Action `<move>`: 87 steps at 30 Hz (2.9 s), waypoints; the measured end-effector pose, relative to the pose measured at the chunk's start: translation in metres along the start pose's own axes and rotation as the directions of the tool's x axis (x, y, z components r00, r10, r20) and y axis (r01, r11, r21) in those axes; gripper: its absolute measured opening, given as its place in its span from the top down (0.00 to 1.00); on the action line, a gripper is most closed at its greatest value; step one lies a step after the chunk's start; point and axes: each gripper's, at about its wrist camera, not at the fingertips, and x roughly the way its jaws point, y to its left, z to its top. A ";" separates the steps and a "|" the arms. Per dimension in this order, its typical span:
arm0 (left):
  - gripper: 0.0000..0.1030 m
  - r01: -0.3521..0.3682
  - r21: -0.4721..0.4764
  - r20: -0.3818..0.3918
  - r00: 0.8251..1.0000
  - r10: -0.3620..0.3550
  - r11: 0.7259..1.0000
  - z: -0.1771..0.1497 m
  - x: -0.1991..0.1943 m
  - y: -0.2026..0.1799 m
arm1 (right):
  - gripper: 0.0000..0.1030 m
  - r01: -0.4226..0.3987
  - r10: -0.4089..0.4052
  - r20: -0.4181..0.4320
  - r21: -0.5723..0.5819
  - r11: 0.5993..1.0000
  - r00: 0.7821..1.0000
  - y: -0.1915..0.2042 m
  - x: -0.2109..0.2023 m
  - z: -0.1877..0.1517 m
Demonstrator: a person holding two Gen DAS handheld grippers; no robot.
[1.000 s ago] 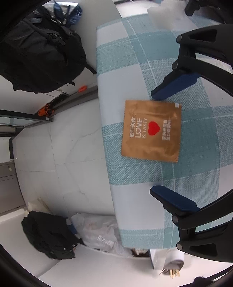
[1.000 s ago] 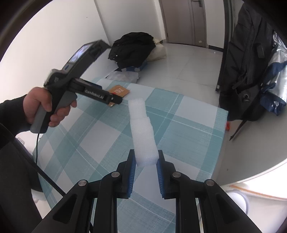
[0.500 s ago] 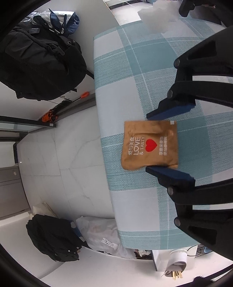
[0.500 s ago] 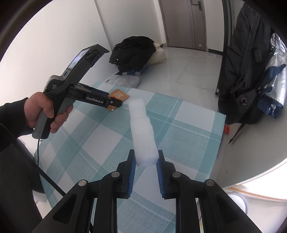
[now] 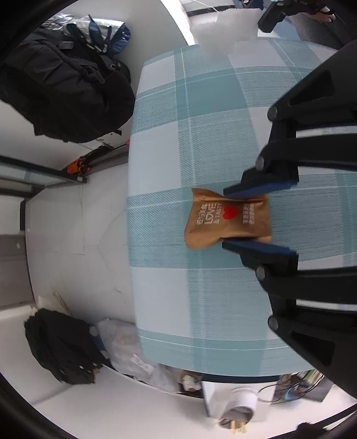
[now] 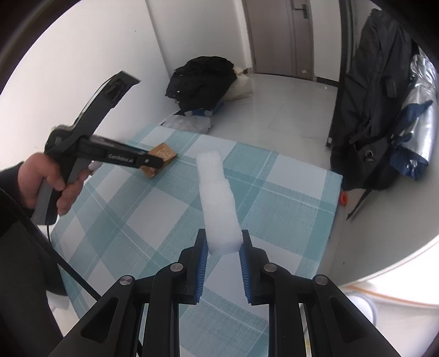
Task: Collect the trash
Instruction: 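Lower the left tool onto the brown LOVE & TASTY packet and close on it, then carry the brown packet and white foam with both tools over the white bin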
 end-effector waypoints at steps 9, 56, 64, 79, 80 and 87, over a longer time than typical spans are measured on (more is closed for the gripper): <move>0.89 0.040 -0.046 0.049 0.998 -0.037 0.998 -0.026 -0.018 -0.004 | 0.79 0.002 -0.001 0.022 -0.023 1.000 1.000 0.022 -0.019 -0.009; 0.98 0.276 0.192 0.377 0.865 -0.331 0.942 -0.047 -0.171 -0.115 | 0.79 0.165 -0.200 0.232 0.161 0.973 0.952 0.005 -0.176 -0.033; 0.98 0.345 0.321 0.344 0.826 -0.448 0.882 -0.033 -0.169 -0.196 | 0.79 0.269 -0.323 0.232 0.236 0.934 0.917 -0.056 -0.227 -0.051; 0.98 0.402 0.475 0.099 0.860 -0.501 0.783 -0.035 -0.087 -0.319 | 0.79 0.311 -0.405 0.095 0.490 0.814 0.909 -0.171 -0.219 -0.148; 0.98 0.404 0.482 0.083 0.862 -0.500 0.777 -0.036 -0.082 -0.324 | 0.79 0.309 -0.404 0.086 0.507 0.805 0.911 -0.178 -0.214 -0.156; 0.98 0.381 0.560 -0.056 0.904 -0.425 0.736 -0.036 -0.033 -0.364 | 0.79 0.287 -0.362 0.006 0.599 0.748 0.932 -0.215 -0.173 -0.204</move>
